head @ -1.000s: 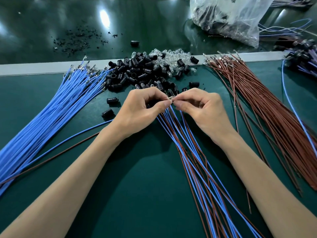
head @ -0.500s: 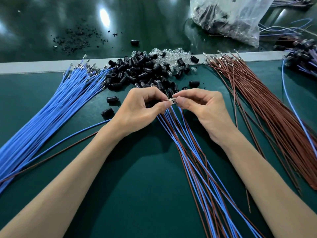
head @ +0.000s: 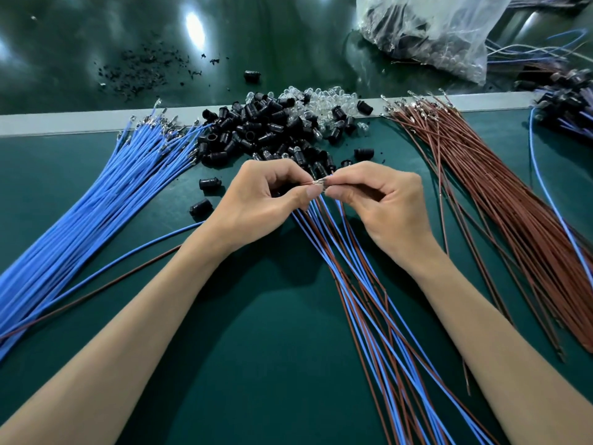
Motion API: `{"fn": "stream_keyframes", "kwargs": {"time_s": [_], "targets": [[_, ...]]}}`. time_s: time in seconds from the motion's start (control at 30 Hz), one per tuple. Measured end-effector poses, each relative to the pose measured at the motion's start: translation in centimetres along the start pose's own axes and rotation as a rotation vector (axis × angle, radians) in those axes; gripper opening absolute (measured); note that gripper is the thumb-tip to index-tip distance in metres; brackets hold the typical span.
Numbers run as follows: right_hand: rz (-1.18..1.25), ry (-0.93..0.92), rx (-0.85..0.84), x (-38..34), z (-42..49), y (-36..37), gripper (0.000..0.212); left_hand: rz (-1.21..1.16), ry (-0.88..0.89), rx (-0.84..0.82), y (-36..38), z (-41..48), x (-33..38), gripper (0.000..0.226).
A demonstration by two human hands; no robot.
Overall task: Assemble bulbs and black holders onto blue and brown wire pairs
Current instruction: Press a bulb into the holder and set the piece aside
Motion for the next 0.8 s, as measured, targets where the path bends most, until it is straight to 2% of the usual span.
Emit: {"fn": "stream_keyframes", "kwargs": {"time_s": [0.1, 0.23, 0.63, 0.8], "targets": [[-0.101, -0.118, 0.065, -0.34, -0.03, 0.09, 0.017, -0.022, 0.003, 0.000, -0.06, -0.02, 0.15, 0.012], [-0.168, -0.172, 0.118, -0.53, -0.10, 0.00, 0.012, -0.065, 0.012, 0.006, -0.15, -0.05, 0.25, 0.010], [-0.158, -0.077, 0.121, -0.43, -0.25, 0.14, 0.009, -0.058, 0.056, 0.050, 0.15, -0.11, 0.25, 0.007], [0.009, 0.065, 0.063, -0.24, -0.21, 0.03, 0.016, 0.032, 0.106, 0.069, 0.34, -0.21, 0.28, 0.009]]}}
Point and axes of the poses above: each hand's wrist, its own z-axis towards the middle knuckle, its own y-axis out of the palm, x = y × z, the point moved 3 cm from there along z, towards the middle knuckle, and after that the axes turned 13 degrees about -z, right-handed, at the moved point
